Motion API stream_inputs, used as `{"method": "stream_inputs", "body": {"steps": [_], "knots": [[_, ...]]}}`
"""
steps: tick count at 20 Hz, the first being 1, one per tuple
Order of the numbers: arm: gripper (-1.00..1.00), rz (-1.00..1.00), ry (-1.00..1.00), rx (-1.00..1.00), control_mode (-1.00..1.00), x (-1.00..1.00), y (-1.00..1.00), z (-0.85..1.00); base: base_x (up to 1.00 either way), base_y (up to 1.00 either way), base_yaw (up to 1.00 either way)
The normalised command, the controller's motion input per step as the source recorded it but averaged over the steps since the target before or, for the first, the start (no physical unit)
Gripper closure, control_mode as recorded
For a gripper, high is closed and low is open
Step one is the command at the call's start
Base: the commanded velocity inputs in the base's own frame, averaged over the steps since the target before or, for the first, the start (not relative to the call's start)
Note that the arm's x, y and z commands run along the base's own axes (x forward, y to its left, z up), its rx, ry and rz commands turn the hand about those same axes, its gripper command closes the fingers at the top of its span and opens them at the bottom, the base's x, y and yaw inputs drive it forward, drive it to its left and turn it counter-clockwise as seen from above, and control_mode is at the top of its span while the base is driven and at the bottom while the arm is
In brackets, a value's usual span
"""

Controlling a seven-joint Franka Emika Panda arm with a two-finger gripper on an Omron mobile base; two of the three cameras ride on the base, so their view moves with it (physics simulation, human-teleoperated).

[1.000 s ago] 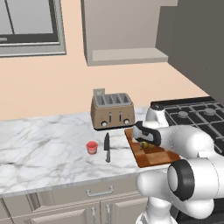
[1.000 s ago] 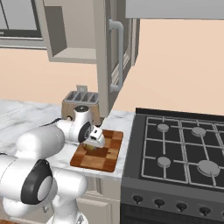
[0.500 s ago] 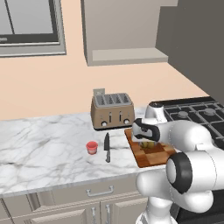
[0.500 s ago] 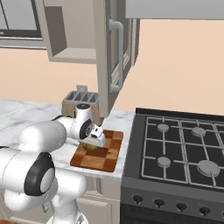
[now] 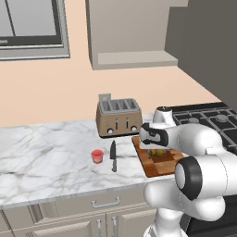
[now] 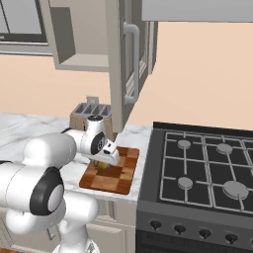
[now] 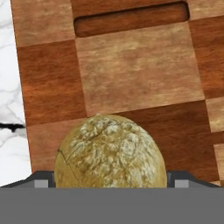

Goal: Pick the bread, place it on the cutting board, pick the jam, place it on the counter, and close the cabinet.

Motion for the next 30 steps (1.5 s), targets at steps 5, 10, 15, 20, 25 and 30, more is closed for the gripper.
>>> {"method": "stream_inputs", "body": {"steps": [5, 10, 15, 20, 25, 30], "knots": [[-1.0, 0.0, 0.0, 0.0, -1.0, 0.0, -0.01, 0.0, 0.0, 0.0, 0.0], [-1.0, 0.0, 0.0, 0.0, -1.0, 0.0, -0.05, 0.0, 0.0, 0.0, 0.0], [-1.0, 0.0, -0.04, 0.0, -1.0, -0.04, -0.07, 0.09, 0.0, 0.0, 0.0], [-1.0, 0.0, -0.05, 0.0, -1.0, -0.08, -0.05, 0.11, 0.0, 0.0, 0.0], [-1.0, 0.0, -0.05, 0.0, -1.0, -0.14, -0.04, 0.16, 0.0, 0.0, 0.0], [-1.0, 0.0, -0.06, 0.0, -1.0, -0.15, -0.04, 0.17, 0.0, 0.0, 0.0]]}}
